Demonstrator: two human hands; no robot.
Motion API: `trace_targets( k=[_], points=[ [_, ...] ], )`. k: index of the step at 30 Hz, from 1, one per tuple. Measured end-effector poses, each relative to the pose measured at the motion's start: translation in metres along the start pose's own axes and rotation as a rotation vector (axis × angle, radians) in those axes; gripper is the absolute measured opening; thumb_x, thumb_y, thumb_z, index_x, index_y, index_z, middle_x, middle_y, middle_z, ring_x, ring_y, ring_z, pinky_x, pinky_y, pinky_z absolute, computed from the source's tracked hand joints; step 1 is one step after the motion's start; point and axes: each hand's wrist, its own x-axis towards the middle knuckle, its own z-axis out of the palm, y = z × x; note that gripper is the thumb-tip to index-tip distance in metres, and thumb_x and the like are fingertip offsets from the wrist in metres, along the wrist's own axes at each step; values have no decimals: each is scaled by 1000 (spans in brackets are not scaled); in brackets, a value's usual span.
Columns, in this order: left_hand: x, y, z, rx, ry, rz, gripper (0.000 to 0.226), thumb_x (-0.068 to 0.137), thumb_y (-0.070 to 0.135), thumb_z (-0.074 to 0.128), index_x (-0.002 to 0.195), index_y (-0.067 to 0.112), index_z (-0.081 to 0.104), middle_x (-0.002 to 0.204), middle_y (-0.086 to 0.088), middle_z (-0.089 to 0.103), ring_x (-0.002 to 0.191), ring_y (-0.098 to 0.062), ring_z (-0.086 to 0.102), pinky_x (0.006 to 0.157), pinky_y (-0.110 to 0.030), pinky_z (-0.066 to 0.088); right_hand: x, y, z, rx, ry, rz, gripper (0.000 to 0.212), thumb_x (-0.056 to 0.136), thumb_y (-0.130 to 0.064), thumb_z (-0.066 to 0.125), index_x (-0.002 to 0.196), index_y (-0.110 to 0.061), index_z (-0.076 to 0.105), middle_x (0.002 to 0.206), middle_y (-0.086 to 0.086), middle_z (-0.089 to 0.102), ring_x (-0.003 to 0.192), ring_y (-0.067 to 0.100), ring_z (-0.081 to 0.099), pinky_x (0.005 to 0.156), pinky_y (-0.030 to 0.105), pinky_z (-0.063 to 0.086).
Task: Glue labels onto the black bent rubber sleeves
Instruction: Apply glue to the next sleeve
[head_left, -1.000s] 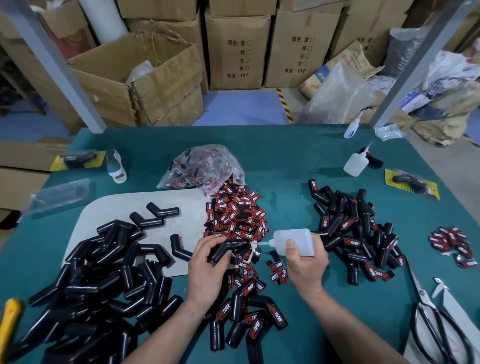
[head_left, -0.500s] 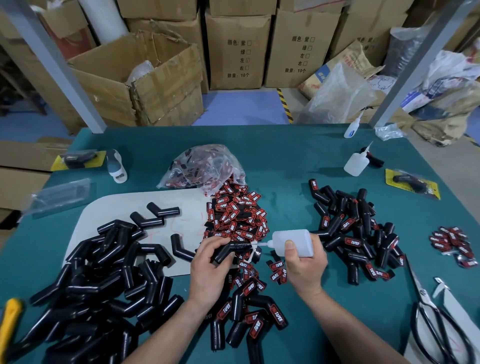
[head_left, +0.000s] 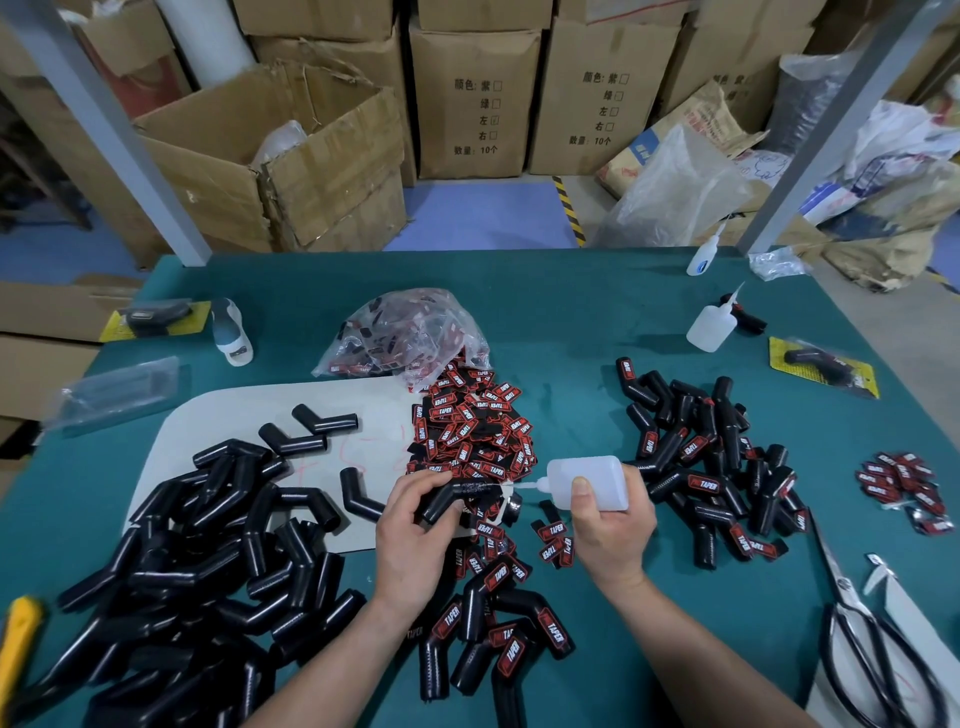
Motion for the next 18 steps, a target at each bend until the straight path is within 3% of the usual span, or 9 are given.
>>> trace_targets(
  k=[2,3,7,11,12,14,16,18],
  points=[
    [0,0,1,-23,12,-6,49,85,-12,75,101,34,73,109,22,65,105,6,64,75,-2,50,1,-1,-1,75,48,74,16,78,-44,63,80,-32,53,60,-6,55,55,9,56,50,29,47],
    [0,0,0,-41,16,-13,49,85,-12,75,101,33,73,109,20,65,105,5,64,74,-2,50,2,-2,-1,136,64,119,14,80,-45,63,81,-33,56,58,-1,57,50,18,57,46,32,47],
    [1,-1,-1,-42,18,-21,46,86,-9,75,104,33,73,111,15,67,106,4,64,77,-3,50,11,-1,-1,293,58,156,9,84,-41,65,89,-33,64,69,4,66,43,17,59,42,22,47],
    [1,-2,-1,-27,24,-17,45,86,-9,75,104,33,73,112,15,66,105,7,64,77,-1,49,7,4,-3,184,45,108,21,80,-44,63,84,-25,56,72,-2,62,55,28,61,48,35,50],
    [1,-3,-2,-4,23,-9,45,86,-8,76,104,34,73,111,20,65,106,8,63,80,-1,48,6,4,-4,143,35,62,18,79,-43,62,82,-28,53,72,-7,62,60,20,62,52,33,50],
    [2,-5,-3,44,23,0,45,86,-4,77,105,37,72,110,26,64,109,8,62,84,-1,46,3,1,-6,89,-15,-11,14,79,-38,61,83,-28,51,75,-20,62,64,-5,57,56,12,44],
    [1,-5,-3,63,25,-4,45,86,-3,78,105,38,72,111,26,64,110,8,61,86,-1,45,0,-2,-5,60,-61,-12,19,77,-34,60,83,-19,51,69,-18,58,64,-12,54,54,4,38],
    [1,-5,-3,77,25,10,45,86,-3,78,105,38,72,112,27,64,111,8,60,86,-1,44,-1,-3,-5,53,-70,-19,22,76,-34,60,82,-15,51,64,-17,51,62,-13,53,52,3,36]
  ],
)
